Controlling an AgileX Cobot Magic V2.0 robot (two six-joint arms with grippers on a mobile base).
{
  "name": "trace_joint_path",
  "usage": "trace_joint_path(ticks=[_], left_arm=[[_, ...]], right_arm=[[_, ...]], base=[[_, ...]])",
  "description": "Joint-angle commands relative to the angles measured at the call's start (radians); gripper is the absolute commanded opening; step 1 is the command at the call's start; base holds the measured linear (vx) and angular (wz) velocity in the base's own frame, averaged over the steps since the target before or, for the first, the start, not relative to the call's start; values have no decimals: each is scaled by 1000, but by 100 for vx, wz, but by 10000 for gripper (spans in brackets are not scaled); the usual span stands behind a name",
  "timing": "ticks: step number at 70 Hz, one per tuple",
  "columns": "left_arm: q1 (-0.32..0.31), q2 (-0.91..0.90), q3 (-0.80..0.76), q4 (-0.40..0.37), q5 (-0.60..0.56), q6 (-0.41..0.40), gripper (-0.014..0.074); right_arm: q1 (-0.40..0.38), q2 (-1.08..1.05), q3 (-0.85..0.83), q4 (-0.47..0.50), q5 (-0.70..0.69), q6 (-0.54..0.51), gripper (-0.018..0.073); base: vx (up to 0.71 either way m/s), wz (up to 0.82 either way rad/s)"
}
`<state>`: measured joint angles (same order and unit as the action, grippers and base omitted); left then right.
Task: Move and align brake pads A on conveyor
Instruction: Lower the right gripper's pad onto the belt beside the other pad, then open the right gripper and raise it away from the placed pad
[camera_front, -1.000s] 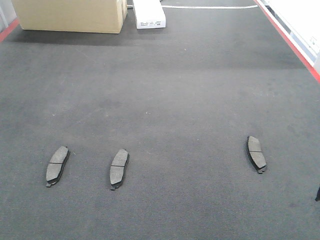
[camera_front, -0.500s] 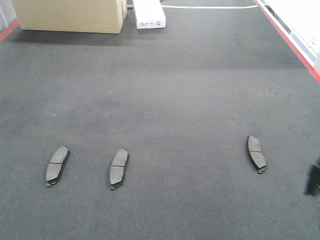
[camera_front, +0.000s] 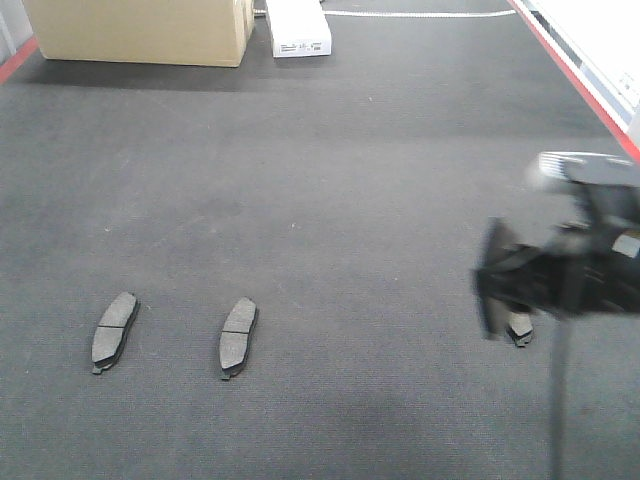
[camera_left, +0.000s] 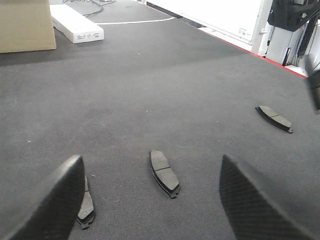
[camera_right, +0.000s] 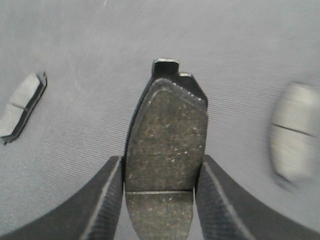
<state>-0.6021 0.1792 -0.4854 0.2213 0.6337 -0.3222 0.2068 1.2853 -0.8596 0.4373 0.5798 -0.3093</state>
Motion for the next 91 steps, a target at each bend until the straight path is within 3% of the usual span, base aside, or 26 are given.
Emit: trace_joint_path(ticks=[1, 11, 30, 41, 51, 70, 78, 91], left_arm=[[-10, 14, -22, 5, -69, 0, 534], [-10, 14, -22, 5, -69, 0, 534], [-10, 14, -22, 5, -69, 0, 534], [-10, 14, -22, 5, -69, 0, 534], [-10, 14, -22, 5, -69, 0, 534], [-10, 14, -22, 5, -69, 0, 534], [-10, 14, -22, 5, -69, 0, 534], [-10, 14, -22, 5, -69, 0, 534]], right_arm=[[60, 96, -108, 21, -35, 24, 16], [113, 273, -196, -31, -30, 128, 27], [119, 489, -342, -255, 61, 384, 31], [137, 570, -426, -298, 133, 411, 58], [148, 627, -482, -301, 188, 411, 163], [145, 627, -502, -308, 177, 431, 482], [145, 571, -502, -366, 160, 463, 515], [145, 426, -502, -587, 179, 539, 515]], base=[[0, 0], [0, 0], [0, 0], [0, 0], [0, 0], [0, 0], [0, 0], [0, 0]])
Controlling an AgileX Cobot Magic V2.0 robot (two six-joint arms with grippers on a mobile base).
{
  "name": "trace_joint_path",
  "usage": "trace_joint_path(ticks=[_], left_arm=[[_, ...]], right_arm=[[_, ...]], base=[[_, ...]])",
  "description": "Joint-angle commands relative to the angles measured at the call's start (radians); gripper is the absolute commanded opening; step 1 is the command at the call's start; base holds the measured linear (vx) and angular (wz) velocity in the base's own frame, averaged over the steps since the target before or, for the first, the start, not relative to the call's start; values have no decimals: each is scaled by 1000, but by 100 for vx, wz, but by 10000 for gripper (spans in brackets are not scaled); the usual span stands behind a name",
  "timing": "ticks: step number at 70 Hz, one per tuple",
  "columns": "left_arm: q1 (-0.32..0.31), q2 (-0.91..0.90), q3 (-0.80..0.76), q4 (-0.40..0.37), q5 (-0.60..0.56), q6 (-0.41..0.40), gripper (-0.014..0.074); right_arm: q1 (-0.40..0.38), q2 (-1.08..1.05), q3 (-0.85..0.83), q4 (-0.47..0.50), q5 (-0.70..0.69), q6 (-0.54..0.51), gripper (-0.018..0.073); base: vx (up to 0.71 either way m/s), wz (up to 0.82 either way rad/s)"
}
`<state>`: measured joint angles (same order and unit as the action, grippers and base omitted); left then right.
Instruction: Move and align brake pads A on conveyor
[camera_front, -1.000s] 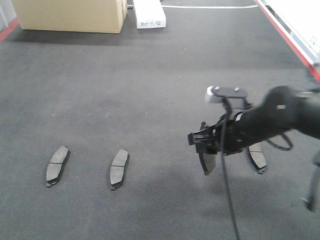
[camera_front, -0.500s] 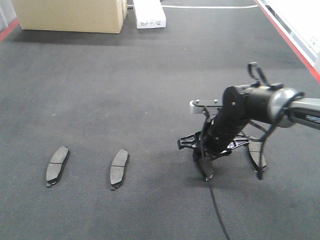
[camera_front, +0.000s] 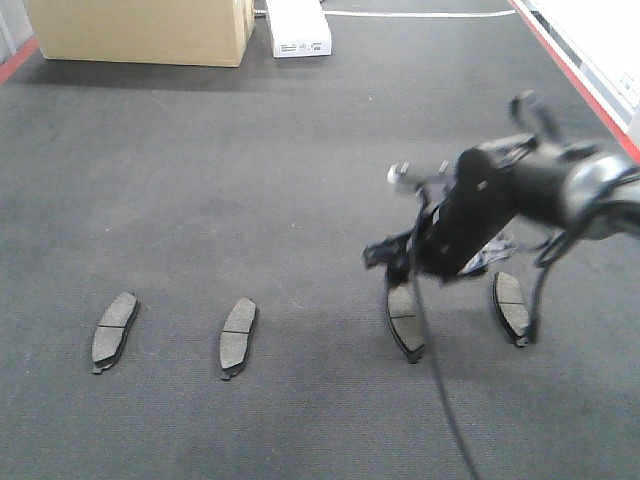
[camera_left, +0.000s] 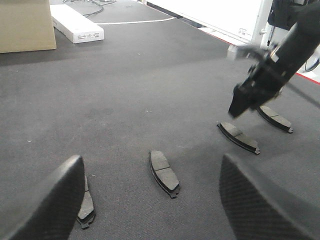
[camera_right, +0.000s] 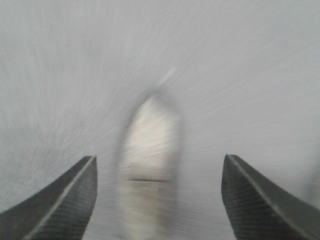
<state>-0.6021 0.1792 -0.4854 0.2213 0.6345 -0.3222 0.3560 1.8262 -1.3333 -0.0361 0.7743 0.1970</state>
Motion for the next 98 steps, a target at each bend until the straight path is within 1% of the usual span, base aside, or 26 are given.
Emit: trace_joint_path(ticks=[1, 6, 11, 22, 30, 50, 63, 70, 78, 88, 98], left_arm=[[-10, 14, -22, 5, -70, 0, 534], [-10, 14, -22, 5, -70, 0, 534], [-10, 14, -22, 5, -70, 0, 534], [-10, 14, -22, 5, -70, 0, 534], [-10, 14, -22, 5, -70, 0, 534], [-10, 14, -22, 5, -70, 0, 534], [-10, 14, -22, 5, -71, 0, 534], [-10, 14, -22, 5, -71, 0, 534], [-10, 14, -22, 5, -71, 0, 534], [-10, 14, -22, 5, -71, -1, 534], [-10, 14, -22, 4, -71, -4, 528]], right_arm=[[-4, -127, -27, -123, -10, 36, 515], [-3, -194, -14, -148, 3, 43, 515], [-3, -275, 29, -162, -28, 43, 515], [-3, -488, 201, -173, -175, 43, 515], [-3, -655, 319, -178, -247, 41, 515], [-3, -1048, 535, -220, -265, 41, 515], [-3, -1301, 669, -223, -267, 41, 507], [-3, -1429, 749, -223, -294, 38, 507], [-3, -1572, 845, -223, -366, 9, 507], [-3, -1699, 940, -222, -442, -7, 507], [-3, -1725, 982, -222, -456, -7, 507]], base=[[0, 0], [0, 0], [0, 0], [0, 0], [0, 0], [0, 0], [0, 0], [0, 0], [0, 0], [0, 0], [0, 0]])
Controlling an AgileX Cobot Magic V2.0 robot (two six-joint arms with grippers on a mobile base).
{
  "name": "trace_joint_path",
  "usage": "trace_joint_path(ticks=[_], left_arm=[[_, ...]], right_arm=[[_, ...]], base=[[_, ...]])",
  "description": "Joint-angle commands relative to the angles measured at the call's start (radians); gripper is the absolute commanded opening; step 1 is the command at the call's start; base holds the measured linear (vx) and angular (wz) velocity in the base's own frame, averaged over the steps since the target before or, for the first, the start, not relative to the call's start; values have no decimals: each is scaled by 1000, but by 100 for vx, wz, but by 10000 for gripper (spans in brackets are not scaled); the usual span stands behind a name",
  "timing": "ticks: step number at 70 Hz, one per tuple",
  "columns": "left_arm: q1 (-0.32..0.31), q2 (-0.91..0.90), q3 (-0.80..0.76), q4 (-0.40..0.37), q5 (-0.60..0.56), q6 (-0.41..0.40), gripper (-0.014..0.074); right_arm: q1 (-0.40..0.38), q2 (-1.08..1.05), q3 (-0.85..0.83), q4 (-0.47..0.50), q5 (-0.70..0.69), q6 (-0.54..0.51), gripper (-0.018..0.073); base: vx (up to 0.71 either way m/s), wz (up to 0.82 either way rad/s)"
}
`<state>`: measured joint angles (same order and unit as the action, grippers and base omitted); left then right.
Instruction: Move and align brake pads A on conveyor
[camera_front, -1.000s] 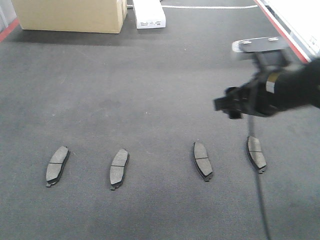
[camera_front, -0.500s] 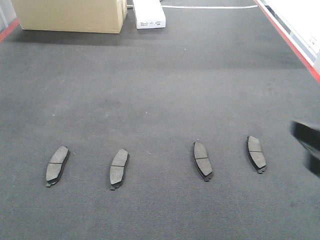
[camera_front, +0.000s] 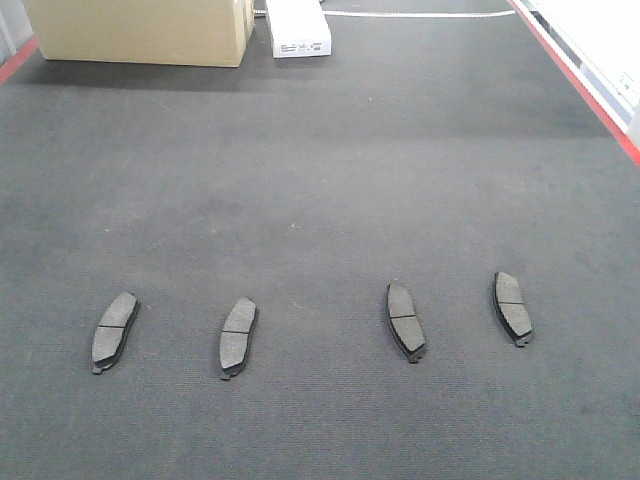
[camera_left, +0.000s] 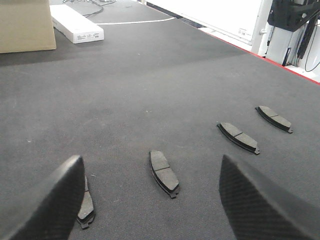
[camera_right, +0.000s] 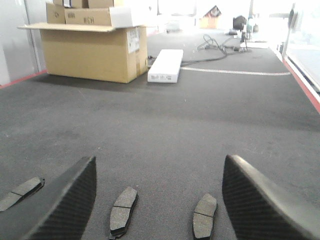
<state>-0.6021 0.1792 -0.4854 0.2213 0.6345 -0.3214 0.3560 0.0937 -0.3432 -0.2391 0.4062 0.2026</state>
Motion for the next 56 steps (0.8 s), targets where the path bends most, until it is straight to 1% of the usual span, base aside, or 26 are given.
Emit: trace_joint_path(ticks=[1, 4, 7, 10, 11, 13, 16, 17, 18, 20, 22, 23, 56], left_arm=[[-10, 14, -22, 4, -71, -5, 524], [-10, 14, -22, 4, -71, -5, 496], [-10, 14, -22, 4, -71, -5, 451], [-10, 14, -22, 4, -71, -5, 372], [-10, 14, -22, 4, -71, -5, 331], [-10, 14, -22, 4, -71, -5, 269], [-10, 14, -22, 2, -71, -4, 163], [-10, 14, -22, 2, -71, -4, 106], [-10, 14, -22, 2, -71, -4, 69], [-10, 14, -22, 2, -71, -4, -8], [-10, 14, -22, 3, -73, -4, -9], [-10, 14, -22, 3, -74, -4, -8], [-10, 14, -22, 5, -78, -4, -7]], right_arm=[[-3, 7, -6, -19, -85, -12, 505], [-3, 8, -6, -19, -76, -12, 493], [-3, 8, -6, -19, -77, -12, 459], [-3, 8, -6, -19, -78, -12, 399], [-3, 8, -6, -19, -78, -12, 377], [-3, 8, -6, -19, -78, -12, 325], [-3, 8, -6, -19, -77, -12, 217], [-3, 8, -6, -19, -77, -12, 183], [-3, 8, -6, -19, -77, -12, 132], [-3, 8, -6, -19, -77, -12, 61], [-3, 8, -6, -19, -77, -12, -7], [-3, 8, -6, -18, -77, -11, -17], [-3, 8, -6, -19, -69, -11, -10]], base=[[0, 0], [0, 0], [0, 0], [0, 0], [0, 0], [0, 0], [0, 0], [0, 0], [0, 0], [0, 0], [0, 0], [0, 0], [0, 0]])
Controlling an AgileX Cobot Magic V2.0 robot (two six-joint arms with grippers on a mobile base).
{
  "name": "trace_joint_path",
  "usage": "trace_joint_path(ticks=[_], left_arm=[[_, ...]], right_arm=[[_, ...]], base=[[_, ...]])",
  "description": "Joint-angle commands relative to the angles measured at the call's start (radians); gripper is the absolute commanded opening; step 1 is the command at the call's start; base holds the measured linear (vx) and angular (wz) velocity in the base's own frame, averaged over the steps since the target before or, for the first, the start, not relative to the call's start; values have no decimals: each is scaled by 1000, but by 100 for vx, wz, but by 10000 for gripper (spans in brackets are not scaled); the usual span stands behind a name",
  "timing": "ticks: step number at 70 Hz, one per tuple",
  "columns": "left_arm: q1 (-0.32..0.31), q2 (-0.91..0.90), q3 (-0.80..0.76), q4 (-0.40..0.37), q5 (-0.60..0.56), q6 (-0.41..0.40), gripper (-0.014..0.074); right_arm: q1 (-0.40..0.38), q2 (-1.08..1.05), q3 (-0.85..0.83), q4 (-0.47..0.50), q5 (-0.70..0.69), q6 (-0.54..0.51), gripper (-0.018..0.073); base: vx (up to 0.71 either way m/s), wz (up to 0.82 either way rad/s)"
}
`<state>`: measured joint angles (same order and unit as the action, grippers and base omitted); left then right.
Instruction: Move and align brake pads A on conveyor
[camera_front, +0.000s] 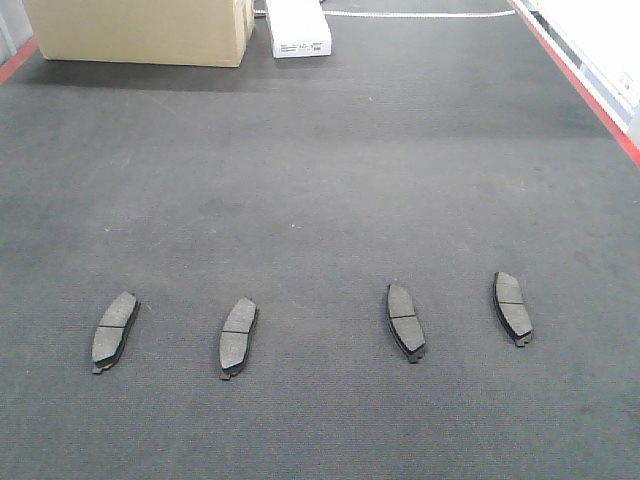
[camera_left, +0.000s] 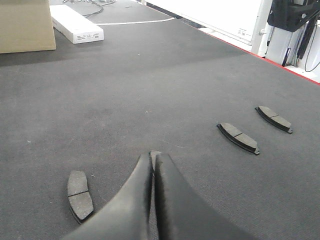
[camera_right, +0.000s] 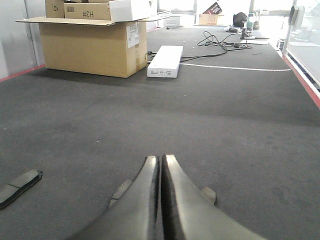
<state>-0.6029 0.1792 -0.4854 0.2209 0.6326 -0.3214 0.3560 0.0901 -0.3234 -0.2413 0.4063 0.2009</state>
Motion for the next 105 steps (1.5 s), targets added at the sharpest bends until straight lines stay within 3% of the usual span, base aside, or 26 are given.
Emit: trace_joint_path(ticks=[1, 20, 27, 36, 53, 60, 76, 105], left_arm=[[-9, 14, -22, 5, -76, -4, -7], [-9, 12, -19, 6, -61, -4, -7], [33, 10, -19, 10, -46, -2, -7], [156, 10, -12, 30, -58, -2, -7], [457, -29, 177, -28, -327, -2, -7], [545, -86, 288, -73, -415, 22, -7], [560, -206, 540, -106, -606, 31, -7], [560, -206, 536, -134, -566, 25, -7]], right_arm=[[-3, 12, -26, -17, -69, -9, -10], [-3, 12, -26, -17, -69, -9, -10], [-3, 12, -26, -17, -69, -9, -10], [-3, 12, -26, -17, -69, -9, -10], [-3, 12, -26, -17, -69, -9, -10], [-3, 12, -26, -17, -69, -9, -10], [-3, 11, -26, -17, -69, -9, -10], [-3, 11, -26, -17, -69, -9, -10]], base=[[0, 0], [0, 0], [0, 0], [0, 0], [0, 0], [0, 0], [0, 0], [0, 0]])
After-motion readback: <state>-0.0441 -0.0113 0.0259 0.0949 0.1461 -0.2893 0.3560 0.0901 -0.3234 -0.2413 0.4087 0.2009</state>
